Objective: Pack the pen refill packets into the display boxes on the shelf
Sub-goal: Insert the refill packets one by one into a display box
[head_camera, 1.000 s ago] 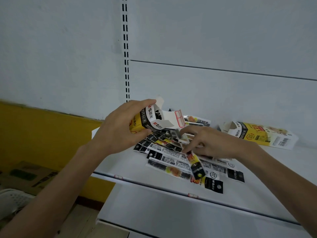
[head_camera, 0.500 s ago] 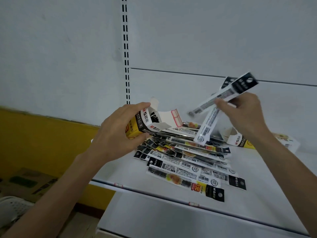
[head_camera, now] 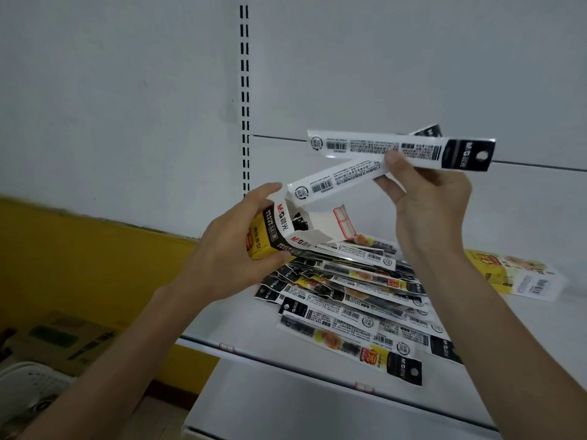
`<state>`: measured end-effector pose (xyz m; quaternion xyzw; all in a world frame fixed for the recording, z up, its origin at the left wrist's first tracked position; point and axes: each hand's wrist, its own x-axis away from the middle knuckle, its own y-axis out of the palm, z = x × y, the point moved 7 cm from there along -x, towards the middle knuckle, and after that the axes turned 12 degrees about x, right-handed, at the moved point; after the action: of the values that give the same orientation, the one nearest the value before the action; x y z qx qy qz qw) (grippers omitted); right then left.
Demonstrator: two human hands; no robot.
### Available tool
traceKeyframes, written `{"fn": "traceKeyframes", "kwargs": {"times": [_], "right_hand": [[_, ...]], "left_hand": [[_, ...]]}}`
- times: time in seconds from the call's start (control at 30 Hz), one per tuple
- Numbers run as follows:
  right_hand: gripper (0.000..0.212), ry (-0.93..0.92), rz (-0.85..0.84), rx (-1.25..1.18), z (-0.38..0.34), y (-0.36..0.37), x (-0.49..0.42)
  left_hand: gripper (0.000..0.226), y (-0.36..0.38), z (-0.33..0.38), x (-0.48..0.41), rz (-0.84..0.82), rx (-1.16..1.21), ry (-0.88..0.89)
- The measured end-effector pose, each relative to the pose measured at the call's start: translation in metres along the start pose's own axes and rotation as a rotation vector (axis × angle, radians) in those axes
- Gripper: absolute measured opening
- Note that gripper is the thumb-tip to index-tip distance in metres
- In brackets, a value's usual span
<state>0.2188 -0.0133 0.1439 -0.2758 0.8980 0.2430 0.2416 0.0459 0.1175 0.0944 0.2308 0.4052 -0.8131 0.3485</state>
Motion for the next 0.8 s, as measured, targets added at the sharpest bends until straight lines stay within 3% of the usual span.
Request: {"fn": "traceKeyframes", "kwargs": {"times": [0.33,0.47,0.8], "right_hand": [[0.022,0.205,-0.176,-0.178,0.031,0.009,0.000],[0.030,0.179,-0.309,-0.252,0.022,0.016,-0.002],[0.038,0.222,-0.460,-0.112,0.028,0.022,0.001]], "left_hand": [[0.083,-0.011,-0.006,0.000,0.057,0.025,-0.050],[0.081,-0.010,-0.005,0.000,0.049,0.013,-0.049],[0.067,-0.006,-0.002,0.000,0.051,0.021,0.042]]}}
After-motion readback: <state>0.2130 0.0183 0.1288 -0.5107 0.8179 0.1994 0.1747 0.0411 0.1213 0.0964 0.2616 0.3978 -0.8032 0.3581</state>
